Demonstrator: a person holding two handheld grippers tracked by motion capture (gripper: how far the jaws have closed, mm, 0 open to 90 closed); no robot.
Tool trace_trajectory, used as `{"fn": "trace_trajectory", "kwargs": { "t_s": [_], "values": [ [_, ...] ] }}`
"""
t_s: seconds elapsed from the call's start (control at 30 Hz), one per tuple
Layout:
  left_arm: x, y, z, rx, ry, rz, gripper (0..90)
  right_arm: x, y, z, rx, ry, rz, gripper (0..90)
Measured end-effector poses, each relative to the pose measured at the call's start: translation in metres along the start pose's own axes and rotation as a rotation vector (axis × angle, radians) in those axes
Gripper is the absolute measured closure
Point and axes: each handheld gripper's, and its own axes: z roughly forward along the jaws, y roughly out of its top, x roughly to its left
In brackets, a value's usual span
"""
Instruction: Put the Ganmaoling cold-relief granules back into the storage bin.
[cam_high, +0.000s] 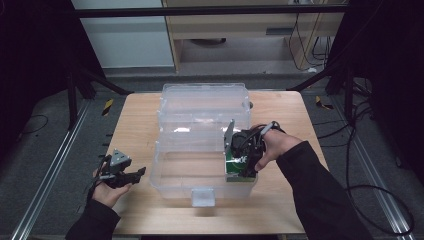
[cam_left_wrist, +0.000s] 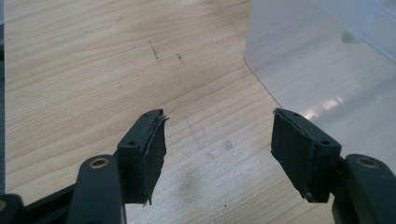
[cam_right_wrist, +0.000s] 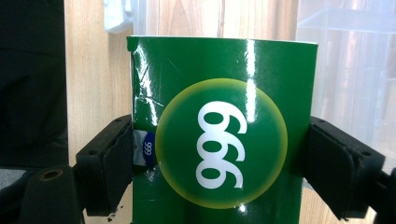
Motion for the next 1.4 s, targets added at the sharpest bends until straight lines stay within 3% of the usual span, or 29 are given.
{"fn": "trace_trajectory", "kwargs": {
  "t_s": [0.47, 0.77, 1.4],
  "values": [
    [0.0, 0.0, 0.0, 0.002, -0.001, 0.003, 34.5, 0.001, 0.003, 0.013, 0.031, 0.001, -0.039, 17.2],
    [-0.001, 0.0, 0.0, 0.006, 0.001, 0.006, 34.5, 0.002, 0.001, 0.022, 0.033, 0.023, 0.011, 17.2],
    [-0.001, -0.001, 0.002, 0.011, -0.004, 0.008, 34.5, 0.0, -0.003, 0.039, 0.032, 0.035, 0.018, 16.8]
  ]
}}
